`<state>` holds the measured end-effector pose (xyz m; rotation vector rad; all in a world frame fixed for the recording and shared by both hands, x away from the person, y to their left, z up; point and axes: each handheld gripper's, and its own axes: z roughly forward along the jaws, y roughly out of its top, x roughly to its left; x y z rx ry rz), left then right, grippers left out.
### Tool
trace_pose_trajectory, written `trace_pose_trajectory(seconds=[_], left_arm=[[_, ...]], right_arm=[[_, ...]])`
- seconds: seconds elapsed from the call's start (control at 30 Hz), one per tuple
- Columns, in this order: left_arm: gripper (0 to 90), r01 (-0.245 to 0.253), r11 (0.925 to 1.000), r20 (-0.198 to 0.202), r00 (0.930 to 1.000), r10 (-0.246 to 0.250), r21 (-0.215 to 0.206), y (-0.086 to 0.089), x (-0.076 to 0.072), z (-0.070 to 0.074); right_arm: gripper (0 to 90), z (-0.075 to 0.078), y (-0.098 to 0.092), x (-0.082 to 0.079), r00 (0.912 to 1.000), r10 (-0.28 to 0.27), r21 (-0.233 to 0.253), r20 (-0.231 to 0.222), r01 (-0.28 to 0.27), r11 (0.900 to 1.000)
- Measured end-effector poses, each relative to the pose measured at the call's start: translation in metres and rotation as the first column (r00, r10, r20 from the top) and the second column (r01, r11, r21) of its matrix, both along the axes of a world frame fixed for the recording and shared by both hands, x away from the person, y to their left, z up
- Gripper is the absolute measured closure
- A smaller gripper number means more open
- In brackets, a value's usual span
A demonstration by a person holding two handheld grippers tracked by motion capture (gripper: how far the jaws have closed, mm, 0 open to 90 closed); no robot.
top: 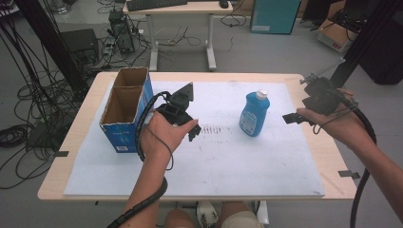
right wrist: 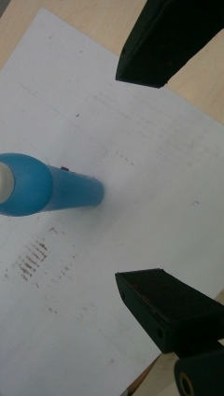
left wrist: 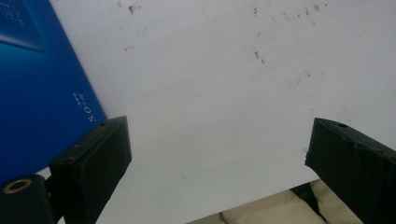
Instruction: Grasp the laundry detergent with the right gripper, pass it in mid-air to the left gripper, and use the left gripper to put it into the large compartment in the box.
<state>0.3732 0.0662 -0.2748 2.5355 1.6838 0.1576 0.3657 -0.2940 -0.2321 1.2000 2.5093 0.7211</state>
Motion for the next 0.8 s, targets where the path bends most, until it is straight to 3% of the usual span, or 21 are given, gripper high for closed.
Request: trace_pose_trajectory(seconds=[0.43, 0.8], left_arm=[[7.0, 0.038, 0.9993, 0.018, 0.9991, -0.038, 0.003, 0.0, -0.005, -0.001], [6.9, 0.051, 0.9986, 0.012, 0.9986, -0.051, 0.012, 0.002, -0.004, -0.006]], right_arm=[[3.8, -0.027, -0.002, -0.004, 0.9979, 0.001, 0.007, 0.065, -0.002, 1.0], [3.7, -0.051, 0.002, 0.005, 0.9972, -0.003, 0.032, 0.075, 0.001, 0.999]])
